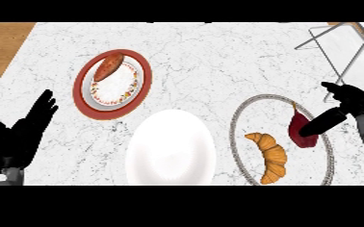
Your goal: Pick the pear from the placemat and place it in the tiered shelf
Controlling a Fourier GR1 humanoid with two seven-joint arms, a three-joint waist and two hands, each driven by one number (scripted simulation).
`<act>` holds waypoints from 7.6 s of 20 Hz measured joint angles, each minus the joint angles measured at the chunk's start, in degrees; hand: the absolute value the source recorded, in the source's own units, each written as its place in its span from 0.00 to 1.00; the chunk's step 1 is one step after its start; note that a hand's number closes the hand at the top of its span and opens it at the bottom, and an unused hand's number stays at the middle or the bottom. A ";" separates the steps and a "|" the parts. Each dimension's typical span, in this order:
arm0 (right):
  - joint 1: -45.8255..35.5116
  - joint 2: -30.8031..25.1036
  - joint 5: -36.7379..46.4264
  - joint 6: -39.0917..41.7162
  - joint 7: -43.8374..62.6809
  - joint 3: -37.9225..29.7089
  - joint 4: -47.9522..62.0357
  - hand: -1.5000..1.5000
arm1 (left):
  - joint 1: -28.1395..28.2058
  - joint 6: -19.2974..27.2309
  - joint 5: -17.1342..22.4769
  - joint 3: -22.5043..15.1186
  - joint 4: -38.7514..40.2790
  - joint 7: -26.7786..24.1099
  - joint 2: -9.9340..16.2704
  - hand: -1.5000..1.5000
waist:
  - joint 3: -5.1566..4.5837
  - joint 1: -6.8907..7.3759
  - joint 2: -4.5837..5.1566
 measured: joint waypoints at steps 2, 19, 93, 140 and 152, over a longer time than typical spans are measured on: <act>0.28 0.62 0.62 1.07 -0.43 -0.59 0.67 0.00 | -0.67 -0.23 -0.34 0.36 0.33 0.66 -0.59 0.50 | 0.01 -0.10 -0.01; 1.54 9.47 14.67 4.46 -12.92 -6.60 16.08 0.00 | 1.46 -3.22 -4.60 4.13 -2.81 2.33 -4.54 0.50 | -0.07 -0.14 -0.11; -60.03 14.70 84.71 -10.18 9.50 -25.97 36.69 1.00 | 0.29 -7.04 -9.69 8.16 -1.27 1.88 -8.76 0.50 | -0.04 0.29 -0.05; -44.74 4.19 80.93 -28.77 -0.79 -49.35 37.81 0.00 | -1.68 -7.88 -10.93 10.03 -0.94 3.26 -9.32 0.50 | 0.04 -0.06 0.00; -41.30 10.20 81.08 -25.67 2.47 -47.81 7.93 0.00 | 1.42 -8.39 -10.50 11.59 -1.51 2.43 -9.04 0.50 | -0.07 -1.87 -0.97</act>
